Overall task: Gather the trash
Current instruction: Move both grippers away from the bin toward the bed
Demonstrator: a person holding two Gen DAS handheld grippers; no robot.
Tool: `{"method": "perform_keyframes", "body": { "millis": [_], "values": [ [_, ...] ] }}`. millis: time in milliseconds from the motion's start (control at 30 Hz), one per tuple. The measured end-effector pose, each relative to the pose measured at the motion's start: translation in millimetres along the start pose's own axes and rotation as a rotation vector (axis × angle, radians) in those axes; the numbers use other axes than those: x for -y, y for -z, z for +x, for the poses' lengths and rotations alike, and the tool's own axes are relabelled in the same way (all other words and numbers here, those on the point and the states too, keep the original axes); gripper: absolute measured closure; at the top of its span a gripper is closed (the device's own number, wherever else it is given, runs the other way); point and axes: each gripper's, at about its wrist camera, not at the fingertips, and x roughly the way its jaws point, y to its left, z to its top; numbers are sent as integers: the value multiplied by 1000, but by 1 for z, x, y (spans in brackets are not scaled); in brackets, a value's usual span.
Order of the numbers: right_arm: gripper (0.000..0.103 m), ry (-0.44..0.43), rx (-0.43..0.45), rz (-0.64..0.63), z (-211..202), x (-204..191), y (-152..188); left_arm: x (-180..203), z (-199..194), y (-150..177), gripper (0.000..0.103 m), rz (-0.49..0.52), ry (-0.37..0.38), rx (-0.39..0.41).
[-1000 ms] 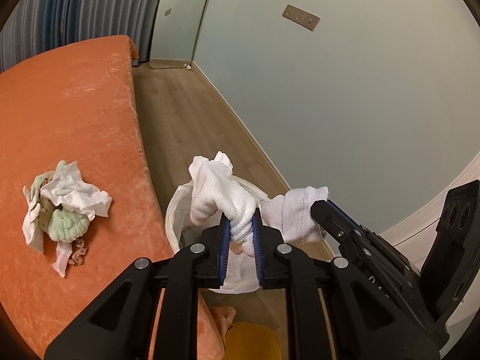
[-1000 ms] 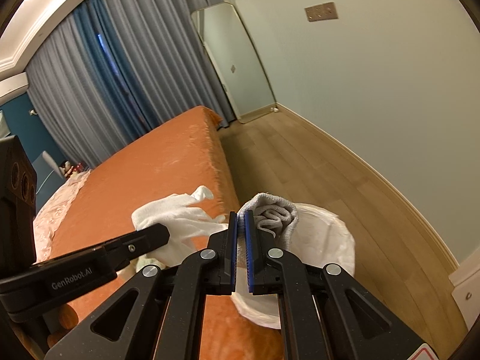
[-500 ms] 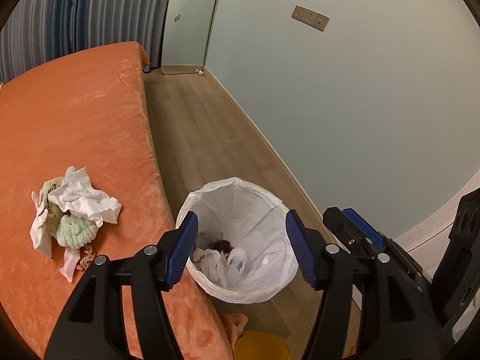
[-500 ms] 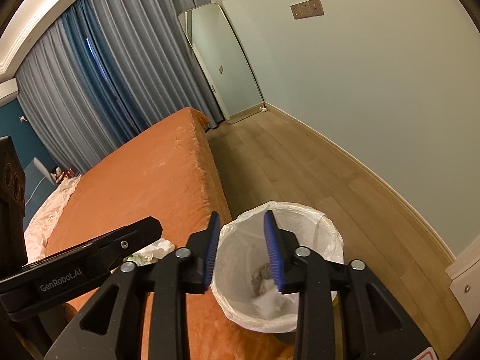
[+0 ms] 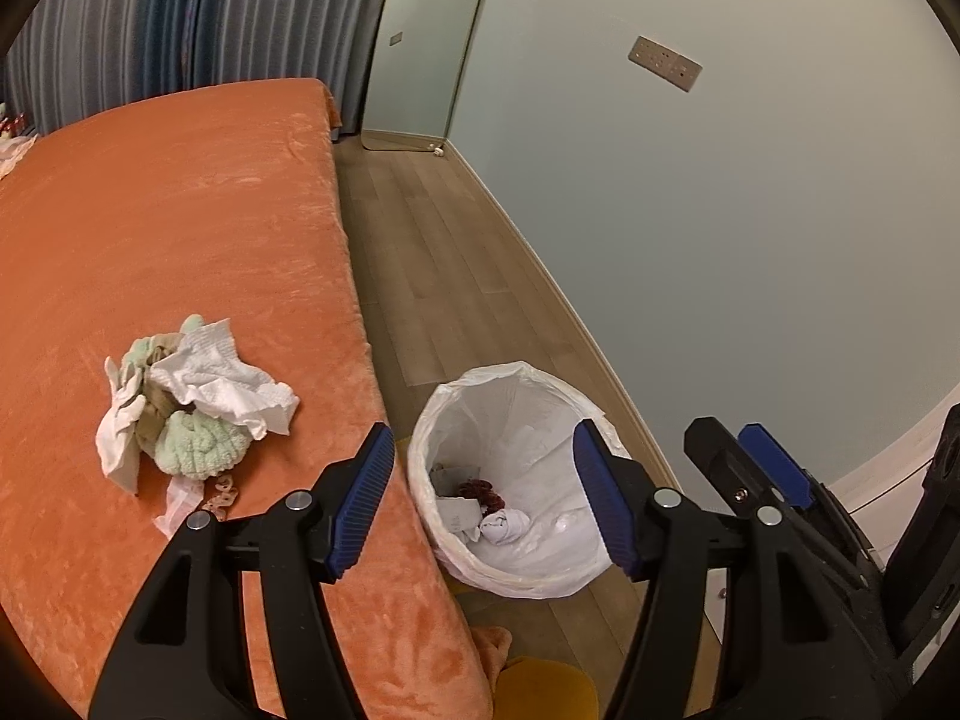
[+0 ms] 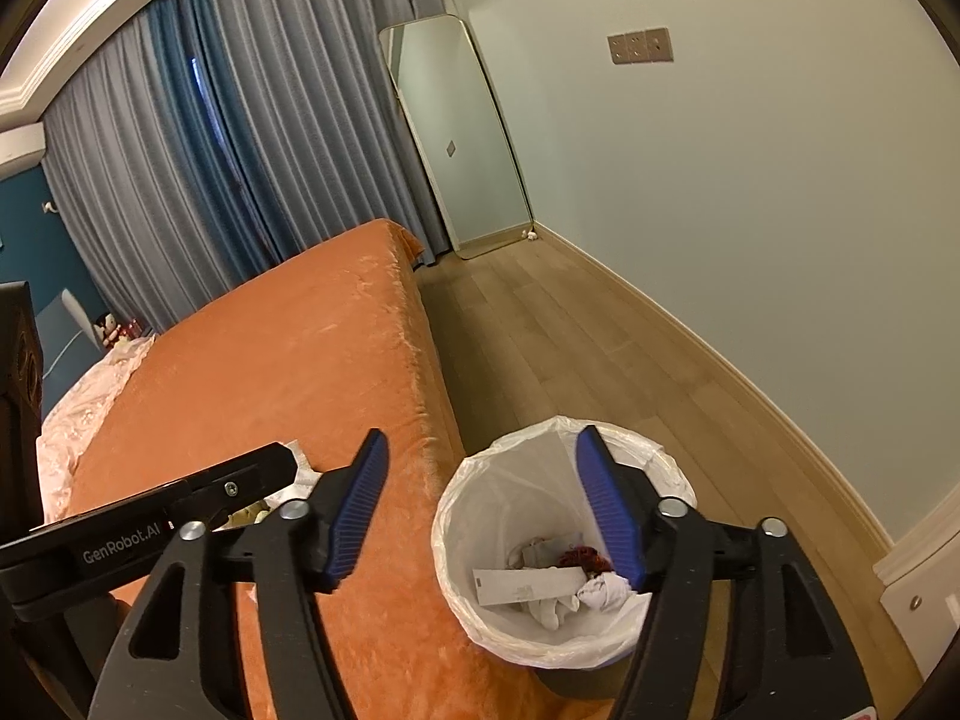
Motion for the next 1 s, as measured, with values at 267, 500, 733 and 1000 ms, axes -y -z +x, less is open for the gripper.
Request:
{"method": "perform_keyframes", "body": {
  "millis": [267, 500, 733, 1000],
  "values": [
    [28, 19, 1, -45, 2, -26, 3, -38, -12, 5, 39, -60, -47, 14],
    [18, 28, 27, -95, 1, -55, 8, -68, -24, 9, 36, -90, -96, 32],
    [13, -6, 8, -127, 8, -81, 16, -100, -35, 15, 30, -117, -161, 51],
    [13, -31, -40, -119, 24, -107, 28, -154, -41, 26, 21, -189, -242, 56]
  ]
}}
